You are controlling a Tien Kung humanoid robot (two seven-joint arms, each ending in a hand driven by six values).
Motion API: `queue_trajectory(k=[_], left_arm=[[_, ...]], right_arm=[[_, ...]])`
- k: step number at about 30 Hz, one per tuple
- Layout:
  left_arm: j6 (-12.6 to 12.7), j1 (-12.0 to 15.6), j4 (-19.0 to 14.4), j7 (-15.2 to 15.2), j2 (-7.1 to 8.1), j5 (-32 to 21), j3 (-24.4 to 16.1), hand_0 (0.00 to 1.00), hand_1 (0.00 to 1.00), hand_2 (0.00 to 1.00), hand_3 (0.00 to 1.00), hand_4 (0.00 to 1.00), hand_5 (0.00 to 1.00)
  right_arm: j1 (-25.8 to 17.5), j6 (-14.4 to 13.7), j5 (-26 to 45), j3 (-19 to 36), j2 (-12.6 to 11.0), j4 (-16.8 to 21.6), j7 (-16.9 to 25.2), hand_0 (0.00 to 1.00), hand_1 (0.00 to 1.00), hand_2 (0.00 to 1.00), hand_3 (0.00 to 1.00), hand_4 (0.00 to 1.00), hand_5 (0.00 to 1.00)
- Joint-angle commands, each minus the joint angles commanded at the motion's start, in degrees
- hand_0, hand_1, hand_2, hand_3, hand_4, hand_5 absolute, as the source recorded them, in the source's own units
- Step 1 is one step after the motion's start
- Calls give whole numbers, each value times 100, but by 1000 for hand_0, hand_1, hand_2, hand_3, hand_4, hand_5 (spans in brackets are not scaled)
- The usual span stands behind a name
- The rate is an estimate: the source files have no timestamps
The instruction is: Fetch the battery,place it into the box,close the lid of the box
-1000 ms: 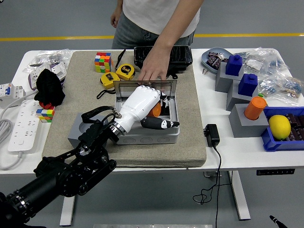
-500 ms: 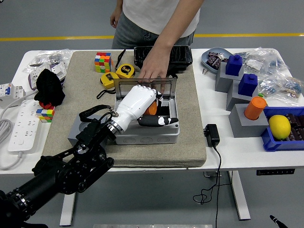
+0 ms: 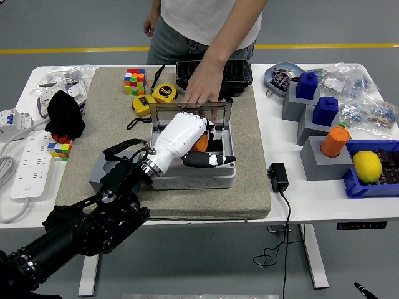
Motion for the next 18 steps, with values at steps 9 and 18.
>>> queue_trajectory(k=[9,18], left_arm=[[19,8,-17,-76,0,-38,14,88,2,22,36,998,853],[38,2,-43,-181,0,-12,-31,185,112,164,165,998,857]], right_arm=[[-7,3,-12,3,3,0,-6,812,722,715,730,998,994],[6,2,-9,2,-2,0,-4,811,722,715,733,998,983]])
